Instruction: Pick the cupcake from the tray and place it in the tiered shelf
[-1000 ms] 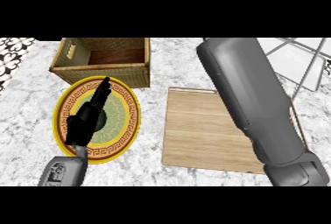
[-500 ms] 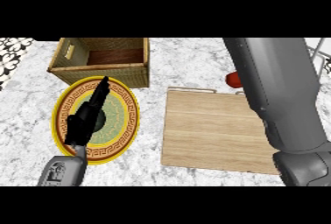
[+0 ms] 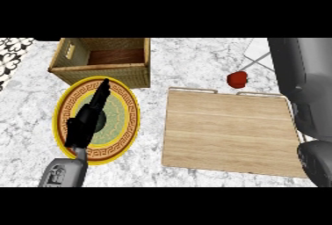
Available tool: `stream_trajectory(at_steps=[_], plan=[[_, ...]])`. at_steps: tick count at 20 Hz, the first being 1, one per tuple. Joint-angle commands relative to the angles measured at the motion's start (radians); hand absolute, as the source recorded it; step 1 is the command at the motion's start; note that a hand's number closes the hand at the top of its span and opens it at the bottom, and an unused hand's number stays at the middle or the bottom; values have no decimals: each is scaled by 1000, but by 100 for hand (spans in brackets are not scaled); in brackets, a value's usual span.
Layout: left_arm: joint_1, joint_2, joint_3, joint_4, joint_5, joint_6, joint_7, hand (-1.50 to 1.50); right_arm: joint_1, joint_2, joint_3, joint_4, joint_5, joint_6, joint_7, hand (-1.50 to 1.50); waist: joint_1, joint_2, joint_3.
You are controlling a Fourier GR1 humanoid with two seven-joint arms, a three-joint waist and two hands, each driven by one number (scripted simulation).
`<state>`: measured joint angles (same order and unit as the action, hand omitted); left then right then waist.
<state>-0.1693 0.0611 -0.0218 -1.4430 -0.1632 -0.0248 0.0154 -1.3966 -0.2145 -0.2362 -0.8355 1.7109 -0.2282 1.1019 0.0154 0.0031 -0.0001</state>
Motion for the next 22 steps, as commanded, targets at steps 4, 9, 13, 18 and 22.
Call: stream_trajectory(at_steps=[4, 9, 13, 18, 22], plan=[[-1, -9, -10, -6, -11, 7, -14, 0, 11, -66, -36, 107, 33, -91, 37, 150, 5, 3, 0], [-18, 3, -3, -6, -1, -12, 23, 0, 24, -112, -24, 155, 69, -74, -23, 150, 3, 3, 0], [-15, -12, -11, -40, 11, -14, 48, 0, 64, -118, -40, 257, 59, -247, -90, 150, 17, 8, 0], [-35, -13, -16, -42, -29, 22, 60, 0, 79, -127, -118, 150, -28, -421, -89, 150, 12, 5, 3], [-25, 5, 11, -12, 6, -10, 24, 0, 128, -106, -131, 158, -79, -519, -158, 150, 3, 3, 1]])
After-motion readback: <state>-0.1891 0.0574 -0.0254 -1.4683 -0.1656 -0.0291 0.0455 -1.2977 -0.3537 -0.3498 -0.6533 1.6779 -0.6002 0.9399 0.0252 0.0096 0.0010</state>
